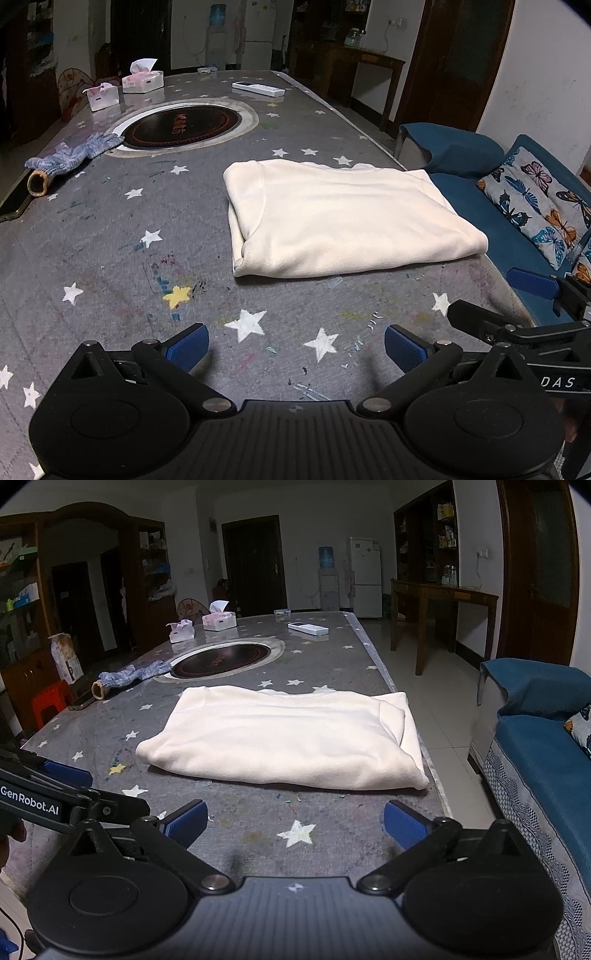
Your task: Fold clothes
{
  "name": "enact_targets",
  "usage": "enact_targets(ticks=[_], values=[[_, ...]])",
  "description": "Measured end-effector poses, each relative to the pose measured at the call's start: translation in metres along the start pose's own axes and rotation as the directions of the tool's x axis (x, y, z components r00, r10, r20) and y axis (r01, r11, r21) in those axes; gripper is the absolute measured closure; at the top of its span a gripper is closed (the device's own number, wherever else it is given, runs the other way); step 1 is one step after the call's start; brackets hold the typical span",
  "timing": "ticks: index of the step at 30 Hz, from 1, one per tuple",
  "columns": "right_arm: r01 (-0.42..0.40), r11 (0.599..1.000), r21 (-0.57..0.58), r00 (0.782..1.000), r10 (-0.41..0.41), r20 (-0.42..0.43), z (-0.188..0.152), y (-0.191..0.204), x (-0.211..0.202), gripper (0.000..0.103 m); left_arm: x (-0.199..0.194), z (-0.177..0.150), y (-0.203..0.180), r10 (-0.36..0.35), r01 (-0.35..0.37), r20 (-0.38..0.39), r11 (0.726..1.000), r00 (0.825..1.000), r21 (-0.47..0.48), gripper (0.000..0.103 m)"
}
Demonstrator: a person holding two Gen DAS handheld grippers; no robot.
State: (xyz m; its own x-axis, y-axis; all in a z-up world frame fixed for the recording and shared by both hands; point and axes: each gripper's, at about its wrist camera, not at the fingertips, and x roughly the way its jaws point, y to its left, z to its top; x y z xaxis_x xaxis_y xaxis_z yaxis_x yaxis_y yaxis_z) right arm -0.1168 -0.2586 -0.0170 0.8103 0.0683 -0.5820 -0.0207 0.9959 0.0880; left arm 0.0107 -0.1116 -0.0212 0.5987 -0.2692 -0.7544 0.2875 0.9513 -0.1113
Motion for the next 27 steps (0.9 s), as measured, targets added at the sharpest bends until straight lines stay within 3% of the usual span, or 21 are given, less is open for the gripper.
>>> enact_targets(ticks=[27], values=[[0.001, 1.000, 0.006, 1.000, -0.001, -0.013, 0.0019, -0.0032, 0.0094, 0.000, 0.0063, 0.0056, 0.0019, 0.002, -0.003, -0.019, 1.000, 1.000, -0.008, 0.000]])
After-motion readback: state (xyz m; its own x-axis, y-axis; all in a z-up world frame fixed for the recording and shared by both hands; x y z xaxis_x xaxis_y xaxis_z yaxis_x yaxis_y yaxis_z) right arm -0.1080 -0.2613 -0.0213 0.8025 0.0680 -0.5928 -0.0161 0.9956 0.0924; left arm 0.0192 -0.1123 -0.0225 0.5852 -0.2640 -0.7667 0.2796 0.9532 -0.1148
